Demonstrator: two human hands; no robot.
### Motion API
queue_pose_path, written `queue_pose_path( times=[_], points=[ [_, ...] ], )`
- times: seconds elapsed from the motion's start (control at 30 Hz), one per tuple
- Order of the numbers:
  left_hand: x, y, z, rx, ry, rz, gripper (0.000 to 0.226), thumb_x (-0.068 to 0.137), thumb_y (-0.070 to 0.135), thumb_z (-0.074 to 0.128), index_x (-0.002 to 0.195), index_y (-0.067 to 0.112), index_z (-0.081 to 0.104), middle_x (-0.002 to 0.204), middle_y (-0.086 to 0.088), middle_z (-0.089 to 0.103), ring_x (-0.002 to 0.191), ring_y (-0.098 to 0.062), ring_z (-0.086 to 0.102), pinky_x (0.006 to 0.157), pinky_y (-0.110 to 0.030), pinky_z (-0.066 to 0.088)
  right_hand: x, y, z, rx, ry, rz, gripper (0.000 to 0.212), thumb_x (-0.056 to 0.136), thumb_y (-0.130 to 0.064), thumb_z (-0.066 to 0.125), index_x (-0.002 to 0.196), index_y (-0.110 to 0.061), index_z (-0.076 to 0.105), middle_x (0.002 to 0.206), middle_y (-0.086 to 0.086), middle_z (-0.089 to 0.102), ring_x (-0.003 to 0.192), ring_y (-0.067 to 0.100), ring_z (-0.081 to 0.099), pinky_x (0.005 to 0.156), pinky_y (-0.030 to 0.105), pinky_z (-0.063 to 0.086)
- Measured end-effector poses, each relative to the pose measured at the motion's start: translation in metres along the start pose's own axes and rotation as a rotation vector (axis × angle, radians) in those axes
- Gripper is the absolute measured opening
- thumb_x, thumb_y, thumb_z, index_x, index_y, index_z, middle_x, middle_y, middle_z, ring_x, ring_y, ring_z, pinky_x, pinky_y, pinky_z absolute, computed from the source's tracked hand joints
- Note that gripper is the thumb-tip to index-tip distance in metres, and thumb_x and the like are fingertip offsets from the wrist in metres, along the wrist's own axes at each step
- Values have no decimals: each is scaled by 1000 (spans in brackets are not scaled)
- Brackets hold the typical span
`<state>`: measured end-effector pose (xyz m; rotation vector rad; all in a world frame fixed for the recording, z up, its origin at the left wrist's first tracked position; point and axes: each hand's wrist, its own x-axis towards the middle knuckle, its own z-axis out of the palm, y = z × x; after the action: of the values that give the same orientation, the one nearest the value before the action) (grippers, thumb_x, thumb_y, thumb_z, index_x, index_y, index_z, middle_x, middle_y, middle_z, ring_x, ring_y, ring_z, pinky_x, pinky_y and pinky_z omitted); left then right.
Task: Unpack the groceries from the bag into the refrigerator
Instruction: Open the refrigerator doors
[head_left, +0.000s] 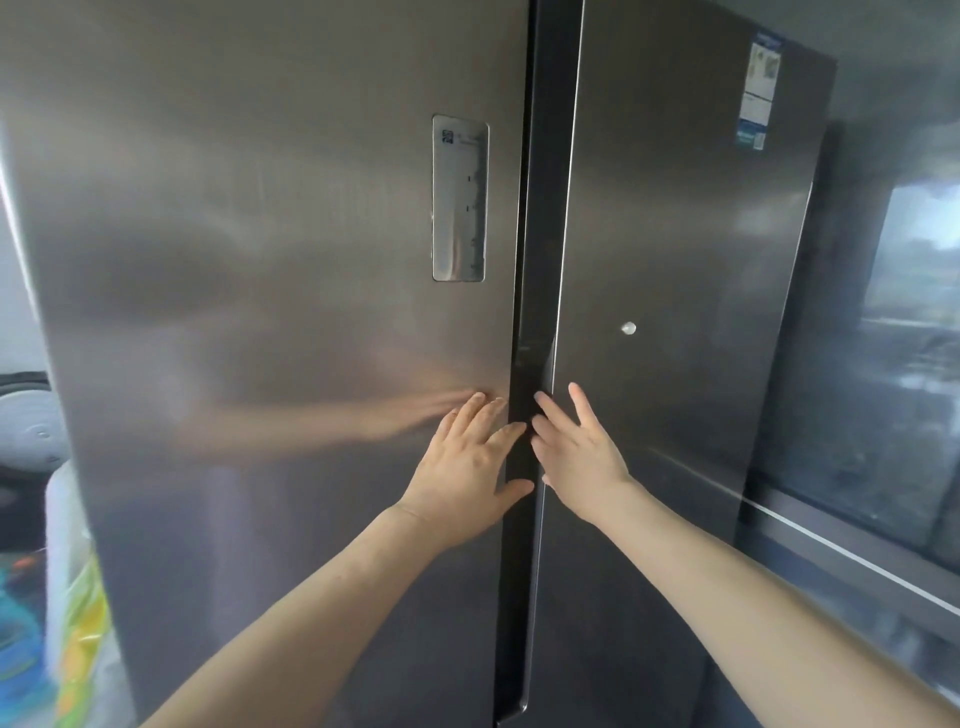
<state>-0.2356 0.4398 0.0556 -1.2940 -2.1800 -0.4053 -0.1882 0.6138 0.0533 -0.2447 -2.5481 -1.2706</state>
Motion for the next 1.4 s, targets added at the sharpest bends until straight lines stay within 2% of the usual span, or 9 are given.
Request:
queue_pose_path(
  times=[0.27, 0.43, 0.53, 0.7, 0.9, 1.03, 1.13, 1.23, 1.4],
  points=[
    [4, 1, 2, 199, 27, -67, 69, 91, 53, 49, 149, 24, 25, 160, -1, 5, 147, -25, -5, 119, -46, 3, 6, 3, 0, 1, -25, -36, 55, 96, -44, 46, 142, -14, 42, 149, 10, 32, 146, 31, 5, 111, 61, -12],
    [4, -7, 9, 244, 89, -67, 75, 77, 50, 69, 139, 14, 46, 152, -3, 35, 142, -26, 27, 117, -43, 21, 13, 2, -7, -55, -67, -50, 66, 96, -60, 30, 140, -14, 45, 150, 9, 32, 146, 29, 8, 112, 62, -11],
    [2, -13, 8, 283, 126, -48, 78, 71, 48, 75, 134, 9, 52, 147, -4, 43, 136, -25, 39, 113, -39, 22, 18, -1, -10, -76, -100, -50, 71, 94, -65, 24, 138, -15, 49, 149, 8, 34, 145, 28, 11, 111, 62, -12],
    [1, -16, 8, 289, 83, -61, 76, 83, 50, 61, 145, 13, 38, 155, 3, 26, 144, -19, 21, 117, -36, 16, 21, -2, -14, -62, -119, -53, 78, 92, -70, 18, 126, -14, 60, 145, 6, 41, 142, 28, 19, 109, 62, -14],
    [1, -23, 10, 308, 109, -31, 77, 74, 47, 72, 138, 11, 48, 151, 0, 36, 140, -21, 33, 113, -37, 17, 13, 3, -11, 21, 7, -49, 93, 86, -77, 7, 104, -13, 72, 116, 3, 55, 122, 24, 38, 111, 64, -10],
    [0, -25, 15, 293, 138, -18, 74, 78, 47, 68, 139, 11, 46, 153, 0, 33, 142, -22, 28, 114, -38, 16, -17, 16, -2, 226, 165, -20, 91, 82, -81, 13, 91, -14, 74, 100, 0, 58, 115, 20, 43, 108, 66, 9],
    [0, -21, 17, 300, 121, -35, 72, 85, 55, 44, 141, 10, 43, 153, -3, 32, 143, -24, 26, 115, -39, 14, -39, 23, 4, 319, 303, 0, 85, 82, -80, 24, 80, -10, 73, 86, 1, 55, 106, 21, 48, 103, 65, 24],
    [2, -15, 19, 294, 120, -58, 76, 85, 58, 34, 144, 10, 38, 154, -4, 31, 144, -26, 22, 116, -41, 11, -62, 31, 7, 357, 283, 8, 81, 85, -78, 23, 86, -10, 68, 88, 1, 55, 107, 22, 48, 103, 61, 27],
    [4, -3, 26, 234, 168, -97, 76, 87, 59, 34, 144, 10, 37, 154, -7, 30, 145, -28, 17, 118, -44, 10, -100, 44, 13, 382, 223, 67, 79, 87, -77, 15, 101, -15, 62, 102, -2, 58, 116, 18, 45, 108, 52, 24]
  ],
)
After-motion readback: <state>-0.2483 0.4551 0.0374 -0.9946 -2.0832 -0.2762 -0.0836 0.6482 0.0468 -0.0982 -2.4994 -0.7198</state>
